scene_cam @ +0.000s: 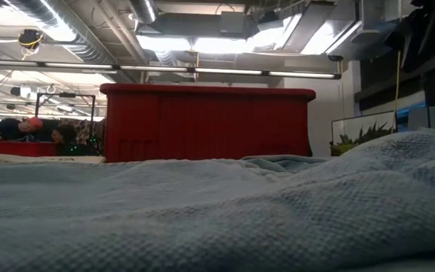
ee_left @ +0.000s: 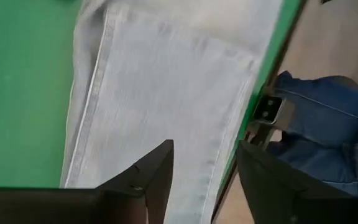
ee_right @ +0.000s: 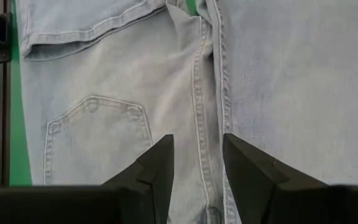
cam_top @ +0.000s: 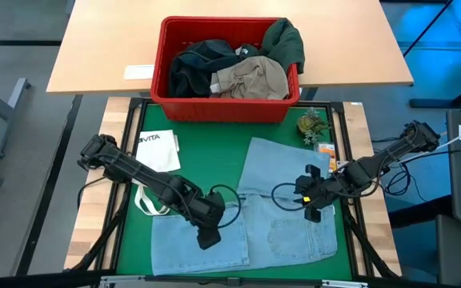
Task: Fold Laundry from Bin
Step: Fold the light blue jeans
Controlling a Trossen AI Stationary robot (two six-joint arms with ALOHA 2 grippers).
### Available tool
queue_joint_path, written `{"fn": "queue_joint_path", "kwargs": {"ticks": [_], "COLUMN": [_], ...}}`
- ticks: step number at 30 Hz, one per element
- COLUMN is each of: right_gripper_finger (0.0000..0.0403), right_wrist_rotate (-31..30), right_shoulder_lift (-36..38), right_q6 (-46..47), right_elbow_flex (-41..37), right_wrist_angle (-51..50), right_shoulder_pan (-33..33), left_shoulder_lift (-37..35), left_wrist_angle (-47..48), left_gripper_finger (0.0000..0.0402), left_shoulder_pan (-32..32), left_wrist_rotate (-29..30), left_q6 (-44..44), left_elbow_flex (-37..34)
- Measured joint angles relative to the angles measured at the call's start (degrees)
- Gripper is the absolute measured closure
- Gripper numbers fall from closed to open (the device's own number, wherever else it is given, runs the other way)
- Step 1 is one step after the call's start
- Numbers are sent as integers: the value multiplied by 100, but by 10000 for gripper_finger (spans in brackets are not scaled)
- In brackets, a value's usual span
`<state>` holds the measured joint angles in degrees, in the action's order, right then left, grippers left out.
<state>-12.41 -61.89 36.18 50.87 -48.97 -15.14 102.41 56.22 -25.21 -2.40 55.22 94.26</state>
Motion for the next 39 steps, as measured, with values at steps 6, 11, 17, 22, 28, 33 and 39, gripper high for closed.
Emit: {"fn": "queue_joint_path", "kwargs": {"ticks": [6, 11, 17, 22, 28, 33, 39], "right_gripper_finger": [265, 265, 265, 265, 265, 265, 265], "right_wrist_rotate": [-7, -12, -13, -15, -19, -9, -9], "right_shoulder_lift": [-4, -13, -13, -13, -13, -13, -13], "right_q6": [-2, -39, -42, -42, -44, -44, -44], "right_elbow_flex": [0, 0, 0, 0, 0, 0, 0], "right_wrist_angle": [4, 2, 2, 2, 97, 258, 267], "right_shoulder_pan": [11, 11, 11, 11, 11, 11, 11], "left_shoulder_lift": [52, 57, 50, -241, -1216, -2056, -2245], "left_wrist_angle": [1582, 2363, 2418, 2310, 1269, -843, -1898], "left_gripper_finger": [195, 199, 215, 230, 247, 258, 268], "left_shoulder_pan": [58, -478, -1197, -1683, -1841, -1883, -2021], "left_wrist_rotate": [-1012, -907, -891, -929, -734, -539, -442], "left_q6": [1152, 1773, 2597, 3266, 3861, 4771, 5270], "left_elbow_flex": [-2, -2, -165, -802, -2429, -4110, -5154]}}
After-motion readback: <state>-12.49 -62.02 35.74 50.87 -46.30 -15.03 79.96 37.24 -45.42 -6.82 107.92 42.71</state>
